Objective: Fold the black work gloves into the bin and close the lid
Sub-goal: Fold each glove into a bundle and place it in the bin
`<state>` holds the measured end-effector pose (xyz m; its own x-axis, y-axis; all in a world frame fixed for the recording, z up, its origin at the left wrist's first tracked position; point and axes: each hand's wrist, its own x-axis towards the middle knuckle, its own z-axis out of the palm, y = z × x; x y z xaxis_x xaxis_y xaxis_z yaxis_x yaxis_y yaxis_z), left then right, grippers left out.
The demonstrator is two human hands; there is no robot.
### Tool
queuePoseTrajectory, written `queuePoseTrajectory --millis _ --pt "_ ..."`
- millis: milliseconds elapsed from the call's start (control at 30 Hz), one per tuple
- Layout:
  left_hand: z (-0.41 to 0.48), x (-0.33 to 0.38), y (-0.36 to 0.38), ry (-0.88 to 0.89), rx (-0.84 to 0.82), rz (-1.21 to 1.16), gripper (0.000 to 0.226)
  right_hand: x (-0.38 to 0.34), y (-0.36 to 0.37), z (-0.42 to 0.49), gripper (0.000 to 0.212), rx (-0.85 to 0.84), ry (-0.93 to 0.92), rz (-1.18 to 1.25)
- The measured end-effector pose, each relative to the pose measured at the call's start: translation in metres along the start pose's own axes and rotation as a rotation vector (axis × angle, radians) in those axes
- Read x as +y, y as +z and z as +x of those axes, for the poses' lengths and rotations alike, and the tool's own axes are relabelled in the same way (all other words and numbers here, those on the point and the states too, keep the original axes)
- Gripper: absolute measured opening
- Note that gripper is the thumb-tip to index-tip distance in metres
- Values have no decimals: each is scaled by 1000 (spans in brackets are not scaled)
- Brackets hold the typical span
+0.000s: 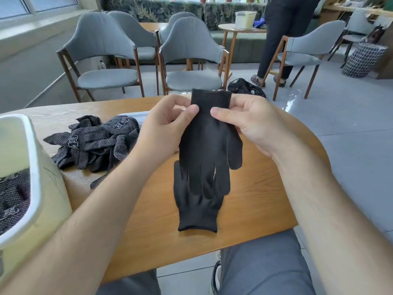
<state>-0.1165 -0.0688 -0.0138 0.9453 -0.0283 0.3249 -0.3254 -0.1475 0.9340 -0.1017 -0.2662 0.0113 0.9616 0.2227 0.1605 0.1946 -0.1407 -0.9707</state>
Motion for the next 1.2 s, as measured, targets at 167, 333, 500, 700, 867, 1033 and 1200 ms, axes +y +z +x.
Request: queuePoseTrajectory --millis 167,333,500,700,867,1033,1200 --pt "-6 10 -17 69 58 154 16 -12 -1 -9 18 -42 -106 -205" --pt "-18 17 -17 116 -18 162 7 -11 4 -16 17 -157 -134 -71" --pt "-26 18 -20 92 -52 95 16 -4 2 -22 10 -146 -112 -11" --pt "-25 8 -19 62 21 344 21 8 7 -18 5 -123 -6 -29" --pt "-18 25 -17 139 128 316 9 2 16 -14 10 71 -154 -78" --pt "-38 5 -15 184 33 193 10 13 19 -41 11 79 -321 -202" --pt "-89 -65 -18 220 -219 440 13 85 34 -88 17 36 -244 -414"
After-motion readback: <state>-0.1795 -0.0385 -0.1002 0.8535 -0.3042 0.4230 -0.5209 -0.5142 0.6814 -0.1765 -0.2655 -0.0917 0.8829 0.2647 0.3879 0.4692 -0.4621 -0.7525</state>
